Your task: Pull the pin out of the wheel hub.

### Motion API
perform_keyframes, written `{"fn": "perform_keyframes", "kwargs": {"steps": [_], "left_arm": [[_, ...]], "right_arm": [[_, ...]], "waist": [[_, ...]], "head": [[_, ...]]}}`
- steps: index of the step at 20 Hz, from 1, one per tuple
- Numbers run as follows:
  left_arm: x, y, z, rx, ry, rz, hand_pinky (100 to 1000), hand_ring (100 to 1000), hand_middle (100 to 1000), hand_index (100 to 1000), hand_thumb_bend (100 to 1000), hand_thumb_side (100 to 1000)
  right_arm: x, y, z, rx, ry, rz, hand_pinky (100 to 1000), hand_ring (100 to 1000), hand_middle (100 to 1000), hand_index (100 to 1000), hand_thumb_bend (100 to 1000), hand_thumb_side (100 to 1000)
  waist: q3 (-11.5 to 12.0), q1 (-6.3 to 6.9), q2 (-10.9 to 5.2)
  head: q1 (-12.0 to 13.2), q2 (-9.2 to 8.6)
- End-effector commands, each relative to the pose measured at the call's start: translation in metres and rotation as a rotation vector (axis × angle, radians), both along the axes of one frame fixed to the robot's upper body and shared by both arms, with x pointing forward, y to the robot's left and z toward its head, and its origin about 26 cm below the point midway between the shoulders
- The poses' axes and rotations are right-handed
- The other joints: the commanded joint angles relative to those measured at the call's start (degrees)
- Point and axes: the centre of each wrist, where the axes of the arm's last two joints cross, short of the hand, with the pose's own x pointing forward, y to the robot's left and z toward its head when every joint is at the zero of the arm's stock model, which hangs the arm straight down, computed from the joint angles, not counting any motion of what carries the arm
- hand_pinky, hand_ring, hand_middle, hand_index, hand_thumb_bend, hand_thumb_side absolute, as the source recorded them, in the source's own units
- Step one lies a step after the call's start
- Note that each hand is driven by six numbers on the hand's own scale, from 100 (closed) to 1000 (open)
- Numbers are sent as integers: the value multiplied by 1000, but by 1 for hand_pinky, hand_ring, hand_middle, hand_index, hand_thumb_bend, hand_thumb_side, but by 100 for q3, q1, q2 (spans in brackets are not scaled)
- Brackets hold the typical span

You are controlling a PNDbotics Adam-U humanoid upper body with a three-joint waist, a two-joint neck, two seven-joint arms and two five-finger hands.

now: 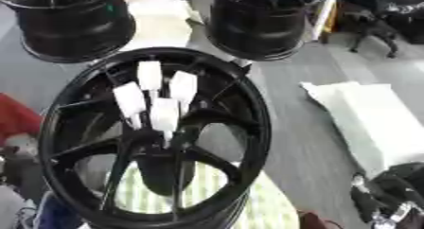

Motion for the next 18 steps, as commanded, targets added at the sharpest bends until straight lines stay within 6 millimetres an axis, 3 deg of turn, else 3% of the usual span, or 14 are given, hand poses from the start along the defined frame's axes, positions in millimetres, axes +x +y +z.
{"fn": "perform_keyframes", "kwargs": {"steps": [1, 18], "left_arm": [[2, 6, 10, 27, -21, -3, 515, 478, 476, 815, 100, 669], [2, 7, 11, 29, -26, -5, 516, 480, 477, 815, 100, 664]], "right_arm": [[2, -5, 5, -15, -12, -2, 297, 487, 762, 715, 448, 211], [2, -4, 5, -15, -17, 0, 297, 487, 763, 715, 448, 212]], "waist": [[5, 10, -51], [9, 9, -30]], "head": [[1, -15], [42, 63]]}}
